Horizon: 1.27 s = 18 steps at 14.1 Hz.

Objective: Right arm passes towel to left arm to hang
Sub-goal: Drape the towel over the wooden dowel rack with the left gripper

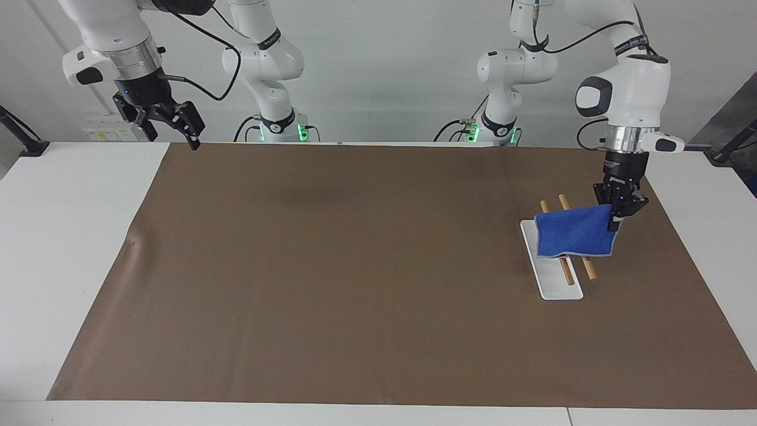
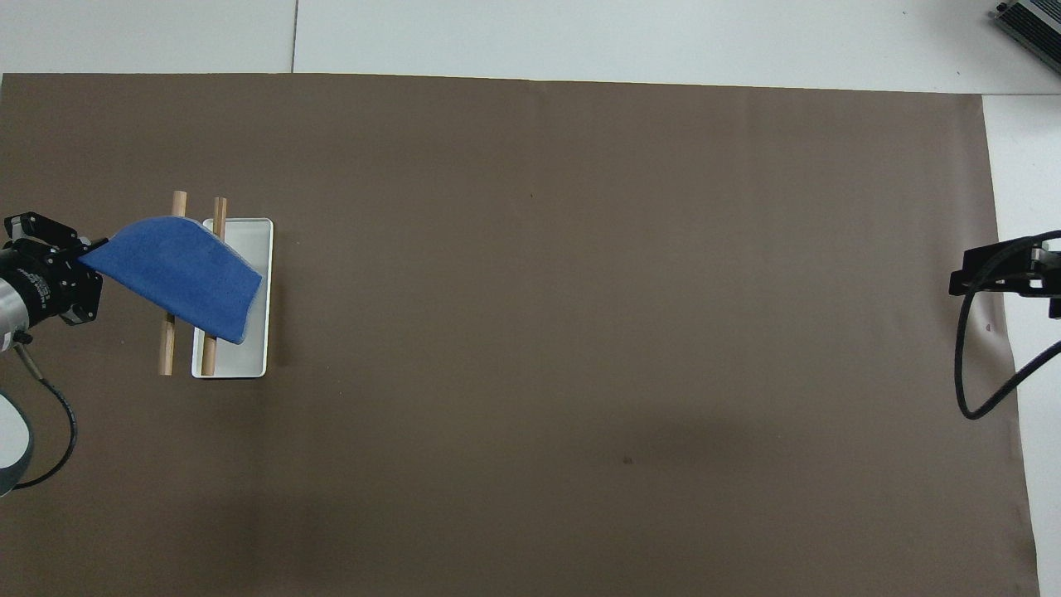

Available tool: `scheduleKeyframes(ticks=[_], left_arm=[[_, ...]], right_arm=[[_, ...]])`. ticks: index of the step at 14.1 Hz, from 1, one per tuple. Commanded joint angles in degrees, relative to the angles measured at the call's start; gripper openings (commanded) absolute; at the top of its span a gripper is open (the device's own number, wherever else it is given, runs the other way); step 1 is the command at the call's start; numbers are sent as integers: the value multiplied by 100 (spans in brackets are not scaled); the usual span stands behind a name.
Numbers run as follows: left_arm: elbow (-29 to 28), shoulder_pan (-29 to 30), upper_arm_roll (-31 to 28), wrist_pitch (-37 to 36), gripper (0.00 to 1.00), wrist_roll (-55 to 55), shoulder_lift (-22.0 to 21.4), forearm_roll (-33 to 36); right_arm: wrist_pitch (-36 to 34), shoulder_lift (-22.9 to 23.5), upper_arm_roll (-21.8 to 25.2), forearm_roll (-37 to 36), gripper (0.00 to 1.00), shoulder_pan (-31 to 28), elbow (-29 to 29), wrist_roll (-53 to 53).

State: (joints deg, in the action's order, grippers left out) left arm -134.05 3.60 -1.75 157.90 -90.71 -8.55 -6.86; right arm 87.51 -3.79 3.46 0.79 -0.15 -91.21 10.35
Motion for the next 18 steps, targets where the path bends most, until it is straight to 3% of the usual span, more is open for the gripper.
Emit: scheduleKeyframes(ticks=[1,4,7,11,12,13,16,18], left_arm=[[-34,281,61,-40,0,-437,64,159],[-51,387,61,-49,0,-517,64,159],[-113,405,61,-102,3,-1078,38,159],[-87,475,61,-216,51,-1177,37,159],[-78,493,52,-225,73,-1185,37,159],[-60,537,52,-277,85,-1186,37,159],[28,660,61,-576,100,-1186,46,159],[132,573,61,-760,100,-1177,46,159]], right_arm=[[204,-60,-12,62,100,-20,-229,2],[522,-175,-73,-290,100,42,-530,-165],[364,-175,-73,-72,100,7,-512,-122],[258,18,-56,114,100,-28,-213,-113],[249,-17,-56,106,100,-20,-265,-104],[240,-34,-56,97,100,24,-292,-104],[214,-78,-47,97,100,-46,-319,-130],[214,-96,-12,106,100,-46,-319,-156]])
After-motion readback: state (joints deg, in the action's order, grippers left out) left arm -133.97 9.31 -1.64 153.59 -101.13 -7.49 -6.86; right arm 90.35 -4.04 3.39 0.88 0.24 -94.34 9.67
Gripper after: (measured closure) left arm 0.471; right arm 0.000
